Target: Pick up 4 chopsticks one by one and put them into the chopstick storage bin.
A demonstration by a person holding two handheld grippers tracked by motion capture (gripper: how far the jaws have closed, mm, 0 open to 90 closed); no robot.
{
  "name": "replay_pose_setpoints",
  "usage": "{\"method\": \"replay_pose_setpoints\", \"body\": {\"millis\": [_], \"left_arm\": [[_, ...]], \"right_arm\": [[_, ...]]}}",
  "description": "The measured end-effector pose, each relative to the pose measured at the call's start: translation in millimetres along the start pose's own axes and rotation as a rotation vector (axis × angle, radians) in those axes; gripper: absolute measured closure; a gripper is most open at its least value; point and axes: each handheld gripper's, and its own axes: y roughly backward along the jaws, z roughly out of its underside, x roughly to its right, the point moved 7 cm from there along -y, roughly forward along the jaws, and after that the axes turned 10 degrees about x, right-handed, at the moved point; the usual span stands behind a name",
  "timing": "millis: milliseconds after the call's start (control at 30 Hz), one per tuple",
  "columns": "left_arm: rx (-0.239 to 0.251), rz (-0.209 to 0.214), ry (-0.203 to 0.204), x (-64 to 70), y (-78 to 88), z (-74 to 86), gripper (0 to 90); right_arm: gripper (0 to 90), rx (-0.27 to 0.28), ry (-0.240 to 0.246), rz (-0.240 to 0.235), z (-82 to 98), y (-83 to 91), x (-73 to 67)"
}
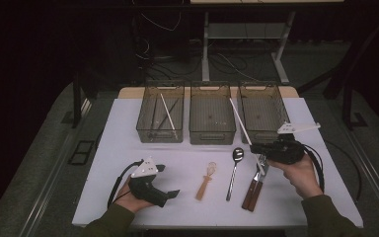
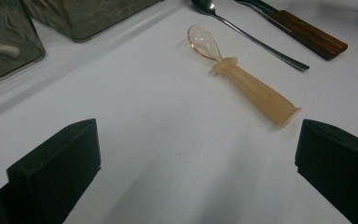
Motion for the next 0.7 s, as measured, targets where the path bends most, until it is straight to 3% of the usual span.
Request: {"method": "replay_pose_setpoints", "body": {"millis": [700], "left_arm": [[0.004, 0.0, 0.003, -0.5, 0.8, -0.7, 0.0]], "right_arm": [[84.4, 0.074, 0.042, -0.05, -42.1, -62.2, -26.4]]}}
